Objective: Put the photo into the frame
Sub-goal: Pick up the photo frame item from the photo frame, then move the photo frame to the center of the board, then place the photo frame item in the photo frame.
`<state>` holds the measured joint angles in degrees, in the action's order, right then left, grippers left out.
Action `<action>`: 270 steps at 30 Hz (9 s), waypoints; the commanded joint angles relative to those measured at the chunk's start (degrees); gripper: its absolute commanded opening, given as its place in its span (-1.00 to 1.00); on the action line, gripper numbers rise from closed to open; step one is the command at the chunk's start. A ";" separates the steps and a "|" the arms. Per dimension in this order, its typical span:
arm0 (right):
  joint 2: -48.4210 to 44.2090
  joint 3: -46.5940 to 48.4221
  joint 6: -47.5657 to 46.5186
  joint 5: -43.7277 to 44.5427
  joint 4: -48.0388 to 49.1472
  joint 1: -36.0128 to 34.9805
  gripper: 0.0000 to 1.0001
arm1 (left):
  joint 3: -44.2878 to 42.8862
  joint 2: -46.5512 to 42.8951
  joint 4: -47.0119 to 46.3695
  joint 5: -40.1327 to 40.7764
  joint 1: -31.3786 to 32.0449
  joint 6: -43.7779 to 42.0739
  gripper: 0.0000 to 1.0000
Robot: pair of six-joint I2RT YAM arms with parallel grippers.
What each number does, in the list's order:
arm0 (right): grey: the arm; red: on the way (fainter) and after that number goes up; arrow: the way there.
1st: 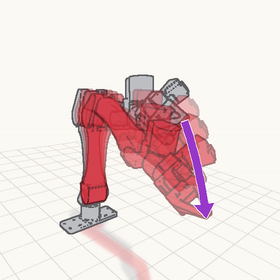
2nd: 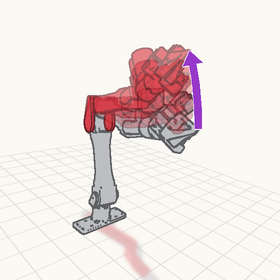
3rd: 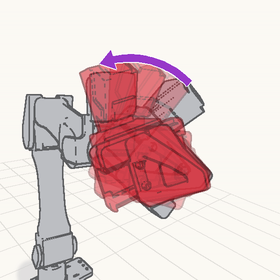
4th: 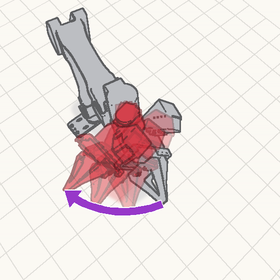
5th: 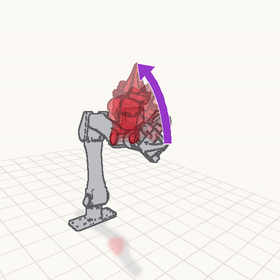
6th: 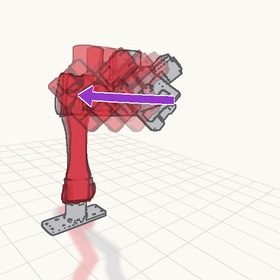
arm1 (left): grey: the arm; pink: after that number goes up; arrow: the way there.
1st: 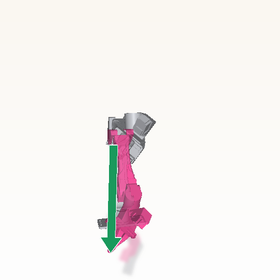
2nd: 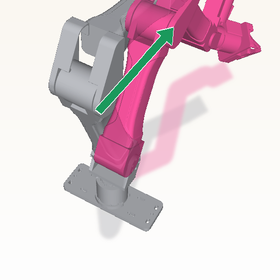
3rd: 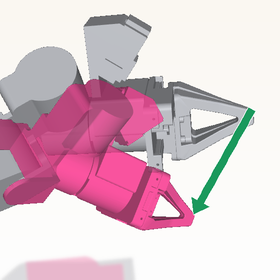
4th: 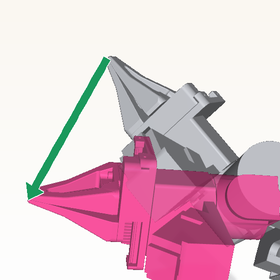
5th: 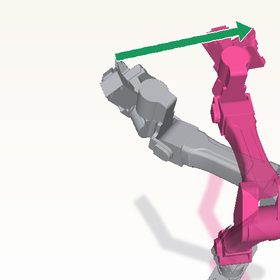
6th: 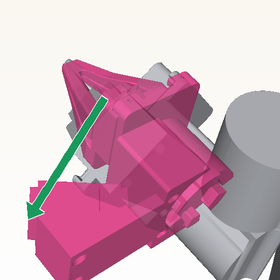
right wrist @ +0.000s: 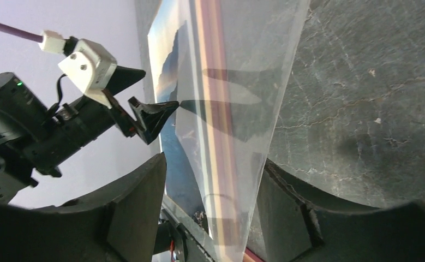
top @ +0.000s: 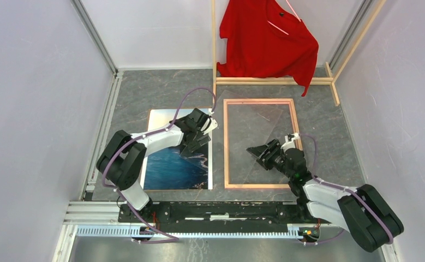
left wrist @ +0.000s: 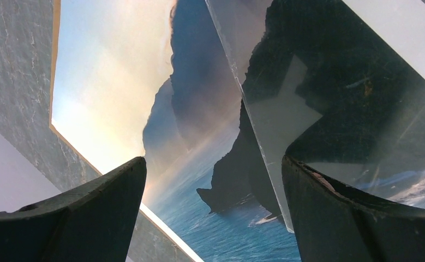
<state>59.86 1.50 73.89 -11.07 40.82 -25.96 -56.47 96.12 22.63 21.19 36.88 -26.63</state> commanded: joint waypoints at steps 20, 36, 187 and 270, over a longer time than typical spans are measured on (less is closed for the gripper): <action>-11.23 29.06 -33.15 5.63 -50.47 4.33 -1.00 | -10.18 -9.13 7.49 -1.07 -1.40 0.46 1.00; -14.10 65.33 -55.81 4.78 -92.83 14.95 -1.00 | -28.94 7.94 12.63 -24.91 0.65 22.51 1.00; -14.90 19.17 -28.06 -47.22 -41.86 30.93 -0.95 | -1.98 0.80 1.76 -22.00 -0.85 8.50 0.98; -17.79 25.43 -23.71 -38.51 -37.42 26.28 0.31 | -3.65 -1.18 3.80 -30.07 -5.17 11.69 0.92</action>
<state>43.05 26.09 47.05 -48.40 -3.79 1.08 -58.63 96.90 26.55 -4.64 33.76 -15.88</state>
